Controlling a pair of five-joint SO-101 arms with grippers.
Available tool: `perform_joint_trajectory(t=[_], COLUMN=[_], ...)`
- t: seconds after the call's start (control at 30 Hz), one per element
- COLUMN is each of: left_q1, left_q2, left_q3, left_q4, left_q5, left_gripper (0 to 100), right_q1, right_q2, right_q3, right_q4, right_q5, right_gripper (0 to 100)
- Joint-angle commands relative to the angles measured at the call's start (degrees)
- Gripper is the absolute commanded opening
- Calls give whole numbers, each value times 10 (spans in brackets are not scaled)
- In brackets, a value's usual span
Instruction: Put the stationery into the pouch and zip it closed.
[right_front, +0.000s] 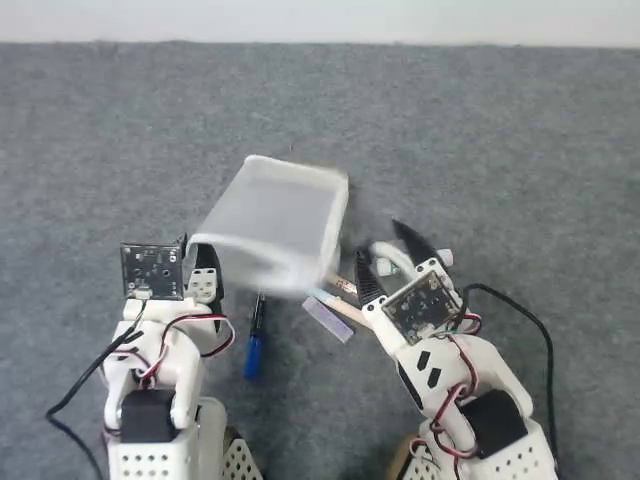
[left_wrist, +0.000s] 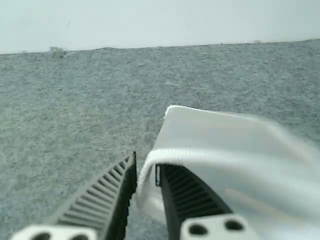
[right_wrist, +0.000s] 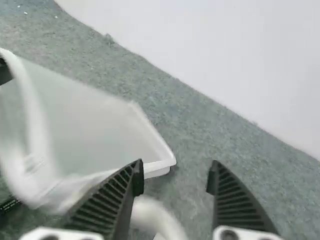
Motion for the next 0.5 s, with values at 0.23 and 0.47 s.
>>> perform_joint_trajectory(t=[0.23,0.47], left_q1=[-3,-3], left_q2=[-11,-11], left_q3=[-30,-30], left_q4=[-10,-11], left_q5=[10,10], left_gripper=[58,58], right_q1=[28,47], right_q2=[3,187], right_q3=[-124,-200], right_q4=[97,116], right_q5=[-18,-64], right_gripper=[219,217])
